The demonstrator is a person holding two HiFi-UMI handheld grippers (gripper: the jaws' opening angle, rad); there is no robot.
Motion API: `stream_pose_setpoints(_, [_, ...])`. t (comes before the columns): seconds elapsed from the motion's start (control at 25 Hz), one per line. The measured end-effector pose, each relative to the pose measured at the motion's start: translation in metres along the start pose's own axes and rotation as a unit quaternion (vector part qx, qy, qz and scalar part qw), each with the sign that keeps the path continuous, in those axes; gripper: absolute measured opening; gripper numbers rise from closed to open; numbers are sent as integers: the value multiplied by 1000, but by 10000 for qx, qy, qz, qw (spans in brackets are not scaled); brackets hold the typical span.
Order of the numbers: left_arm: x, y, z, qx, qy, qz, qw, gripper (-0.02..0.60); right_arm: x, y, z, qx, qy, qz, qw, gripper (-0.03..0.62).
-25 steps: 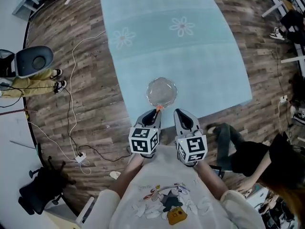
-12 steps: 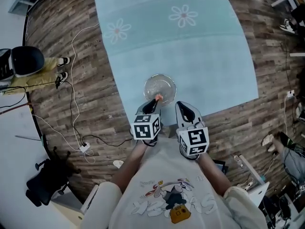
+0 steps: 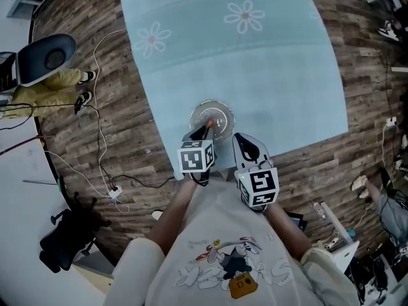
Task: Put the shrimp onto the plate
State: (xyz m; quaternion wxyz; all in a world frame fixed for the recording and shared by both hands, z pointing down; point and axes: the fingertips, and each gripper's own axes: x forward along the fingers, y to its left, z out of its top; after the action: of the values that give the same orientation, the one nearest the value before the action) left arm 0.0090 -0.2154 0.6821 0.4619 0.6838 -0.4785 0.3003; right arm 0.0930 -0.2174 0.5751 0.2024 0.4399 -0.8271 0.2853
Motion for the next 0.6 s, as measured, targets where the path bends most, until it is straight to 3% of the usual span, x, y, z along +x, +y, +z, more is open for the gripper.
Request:
stream_pose_setpoints(0.48, [-31, -1, 10, 243, -298, -16, 9993, 57, 4, -1, 4, 90, -71, -106, 9999, 23])
stream_pose_setpoints(0.6, [-47, -7, 12, 394, -525, -47, 9978, 11, -2, 6, 5, 70, -133, -148, 9998, 23])
